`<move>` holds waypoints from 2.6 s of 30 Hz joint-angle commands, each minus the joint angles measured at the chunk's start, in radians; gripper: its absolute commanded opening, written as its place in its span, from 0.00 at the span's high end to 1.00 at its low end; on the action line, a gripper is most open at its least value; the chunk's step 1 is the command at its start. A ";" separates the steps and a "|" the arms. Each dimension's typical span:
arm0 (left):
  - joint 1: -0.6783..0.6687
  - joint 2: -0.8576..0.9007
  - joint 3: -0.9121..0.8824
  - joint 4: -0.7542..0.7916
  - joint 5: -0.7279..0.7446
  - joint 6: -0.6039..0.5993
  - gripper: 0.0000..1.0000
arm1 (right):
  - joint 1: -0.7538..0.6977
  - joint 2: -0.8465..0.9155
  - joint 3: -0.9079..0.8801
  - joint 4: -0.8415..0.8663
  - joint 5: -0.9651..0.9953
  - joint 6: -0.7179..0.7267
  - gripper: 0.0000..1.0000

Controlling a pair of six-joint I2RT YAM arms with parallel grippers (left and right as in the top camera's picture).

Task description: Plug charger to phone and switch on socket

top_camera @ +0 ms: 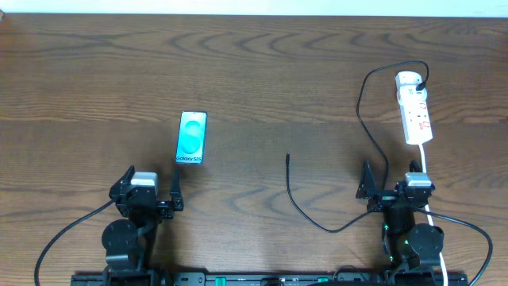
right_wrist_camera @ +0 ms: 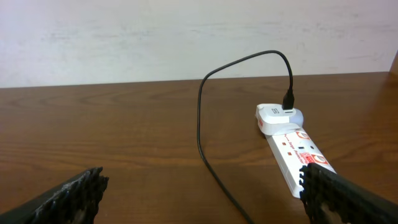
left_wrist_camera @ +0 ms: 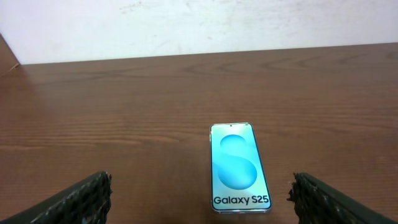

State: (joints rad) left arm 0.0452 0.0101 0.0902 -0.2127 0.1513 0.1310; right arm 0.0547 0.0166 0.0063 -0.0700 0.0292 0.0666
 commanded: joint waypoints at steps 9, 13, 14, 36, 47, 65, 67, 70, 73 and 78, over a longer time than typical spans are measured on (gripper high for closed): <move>0.005 -0.004 -0.016 -0.021 -0.005 -0.009 0.07 | -0.008 -0.010 -0.001 -0.005 -0.009 -0.012 0.01; 0.005 -0.004 -0.003 -0.021 -0.004 -0.086 0.07 | -0.008 -0.010 -0.001 -0.005 -0.009 -0.012 0.01; 0.005 -0.004 0.010 -0.031 -0.005 -0.114 0.07 | -0.008 -0.010 -0.001 -0.005 -0.009 -0.013 0.01; 0.004 1.314 1.509 -0.966 0.048 -0.079 0.07 | -0.008 -0.010 -0.001 -0.005 -0.009 -0.013 0.01; 0.004 1.597 1.744 -1.238 0.048 -0.110 0.07 | -0.008 -0.010 -0.001 -0.005 -0.009 -0.013 0.01; -0.014 1.660 1.728 -1.128 0.177 -0.114 0.02 | -0.008 -0.010 -0.001 -0.005 -0.009 -0.012 0.01; -0.024 1.684 1.717 -1.127 0.177 -0.114 0.02 | -0.008 -0.010 -0.001 -0.005 -0.009 -0.013 0.01; -0.035 1.734 1.710 -1.124 0.177 -0.113 0.02 | -0.008 -0.010 -0.001 -0.005 -0.009 -0.013 0.01; -0.042 1.798 1.710 -1.117 0.171 -0.113 0.02 | -0.008 -0.010 -0.001 -0.005 -0.009 -0.012 0.01; -0.043 1.897 1.710 -1.101 0.117 -0.114 0.02 | -0.008 -0.008 -0.001 -0.004 -0.009 -0.012 0.01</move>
State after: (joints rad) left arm 0.0032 1.8576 1.8080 -1.3190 0.3046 0.0219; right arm 0.0547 0.0128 0.0063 -0.0700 0.0216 0.0631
